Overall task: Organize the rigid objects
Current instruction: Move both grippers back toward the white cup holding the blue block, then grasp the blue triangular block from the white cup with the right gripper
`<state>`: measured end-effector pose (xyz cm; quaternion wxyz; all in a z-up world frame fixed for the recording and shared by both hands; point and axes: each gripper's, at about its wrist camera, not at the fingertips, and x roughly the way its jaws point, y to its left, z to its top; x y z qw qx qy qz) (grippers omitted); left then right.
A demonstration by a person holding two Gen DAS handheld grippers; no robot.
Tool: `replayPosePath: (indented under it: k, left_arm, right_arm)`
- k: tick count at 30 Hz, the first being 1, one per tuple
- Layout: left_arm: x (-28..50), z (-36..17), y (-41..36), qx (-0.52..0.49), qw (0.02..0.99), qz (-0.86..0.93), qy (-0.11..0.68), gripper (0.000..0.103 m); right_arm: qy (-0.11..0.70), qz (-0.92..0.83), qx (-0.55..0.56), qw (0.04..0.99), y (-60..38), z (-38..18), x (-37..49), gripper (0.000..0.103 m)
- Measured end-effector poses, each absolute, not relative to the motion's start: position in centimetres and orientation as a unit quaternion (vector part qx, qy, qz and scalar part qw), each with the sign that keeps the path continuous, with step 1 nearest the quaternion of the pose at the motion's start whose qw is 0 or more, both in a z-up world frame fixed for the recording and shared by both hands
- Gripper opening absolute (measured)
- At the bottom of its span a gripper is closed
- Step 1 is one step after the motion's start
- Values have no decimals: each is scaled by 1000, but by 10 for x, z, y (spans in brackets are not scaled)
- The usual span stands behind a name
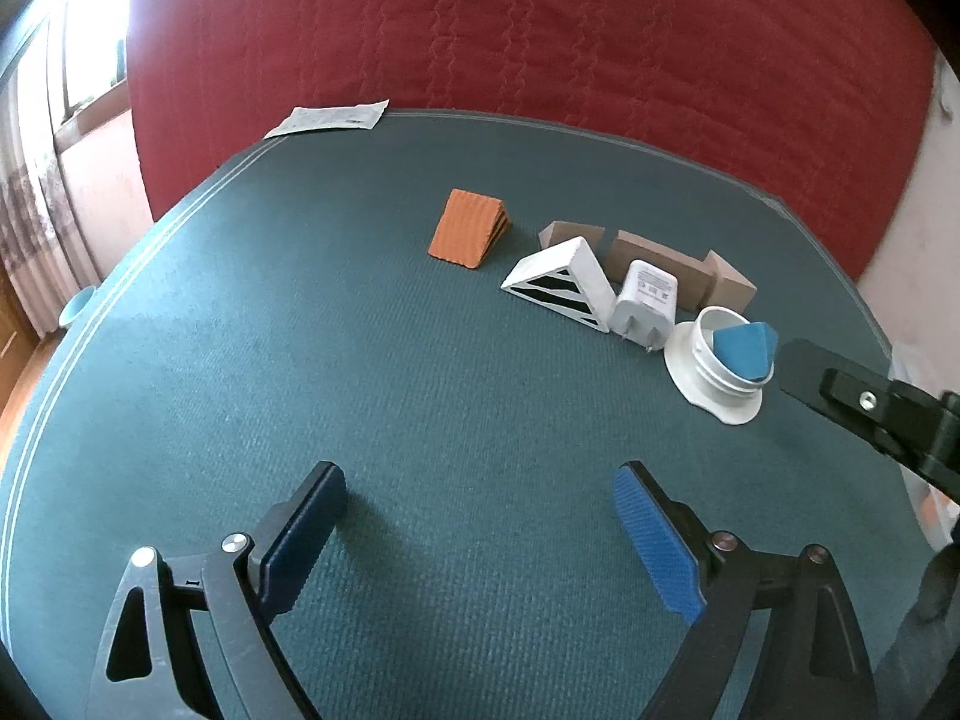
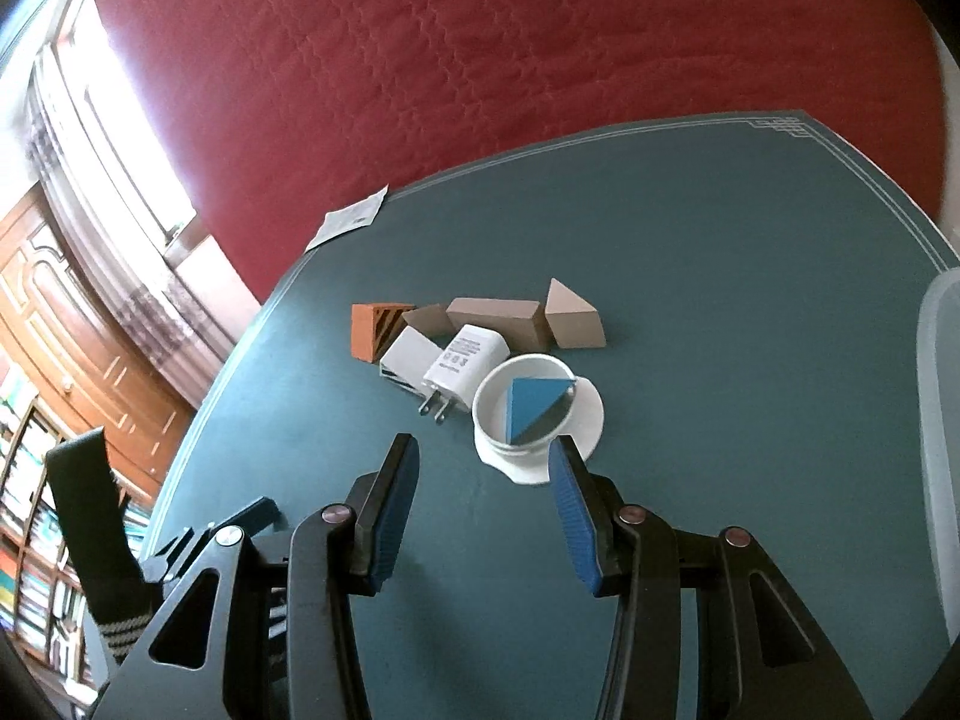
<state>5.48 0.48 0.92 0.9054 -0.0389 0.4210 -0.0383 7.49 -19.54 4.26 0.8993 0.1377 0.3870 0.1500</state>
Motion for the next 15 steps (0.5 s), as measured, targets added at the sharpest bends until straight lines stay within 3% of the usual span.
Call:
replayPosePath:
  k: [15]
  left_arm:
    - [53,8,2,-40,905,-37,422,96]
  right_arm:
    - [393,143,137,898,-191,37,92,47]
